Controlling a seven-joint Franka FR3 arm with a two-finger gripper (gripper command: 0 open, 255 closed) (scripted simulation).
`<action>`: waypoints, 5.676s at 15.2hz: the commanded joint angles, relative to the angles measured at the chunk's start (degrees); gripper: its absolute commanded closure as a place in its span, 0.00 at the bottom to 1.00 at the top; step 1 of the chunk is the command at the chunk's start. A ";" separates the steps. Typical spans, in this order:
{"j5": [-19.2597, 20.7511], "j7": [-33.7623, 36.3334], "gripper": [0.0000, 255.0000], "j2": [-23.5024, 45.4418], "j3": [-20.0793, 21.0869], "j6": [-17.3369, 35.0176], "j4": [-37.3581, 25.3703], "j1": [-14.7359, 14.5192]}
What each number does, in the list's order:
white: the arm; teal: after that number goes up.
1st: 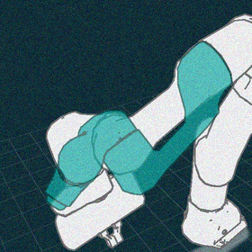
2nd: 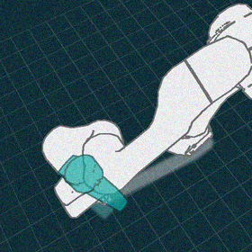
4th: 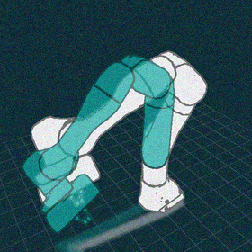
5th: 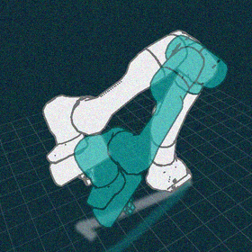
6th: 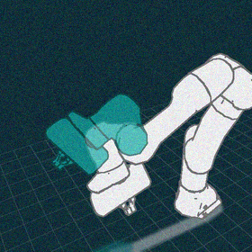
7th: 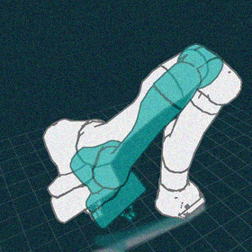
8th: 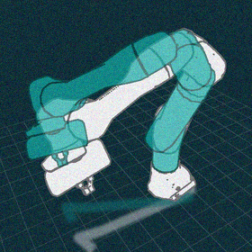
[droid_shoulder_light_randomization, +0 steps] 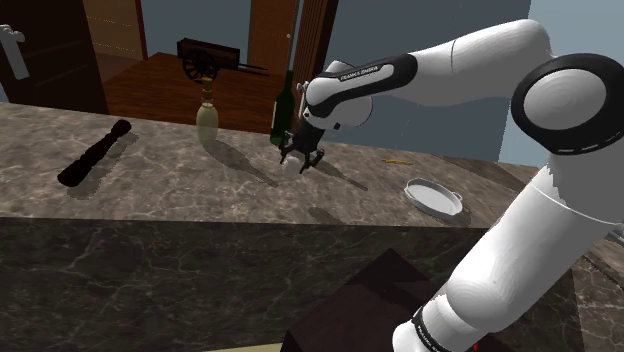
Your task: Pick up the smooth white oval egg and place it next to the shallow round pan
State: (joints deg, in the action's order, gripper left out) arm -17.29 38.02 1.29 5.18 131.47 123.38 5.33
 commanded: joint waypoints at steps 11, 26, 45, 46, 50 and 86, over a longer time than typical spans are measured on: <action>1.45 2.30 1.00 -3.43 -0.31 -8.59 -5.32 0.31; 1.77 -14.54 1.00 -13.74 -10.39 -14.10 3.75 8.13; 5.62 -40.30 1.00 -10.79 -27.75 -23.15 -1.77 19.59; 5.59 -41.75 1.00 -9.99 -28.66 -23.69 -2.72 20.15; 4.99 -47.69 1.00 -6.10 -32.22 -25.98 -7.19 22.45; -11.51 -78.35 1.00 35.89 -39.39 -40.75 -51.02 49.42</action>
State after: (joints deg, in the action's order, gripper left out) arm -28.72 -40.19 37.10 -34.25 89.97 71.67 54.95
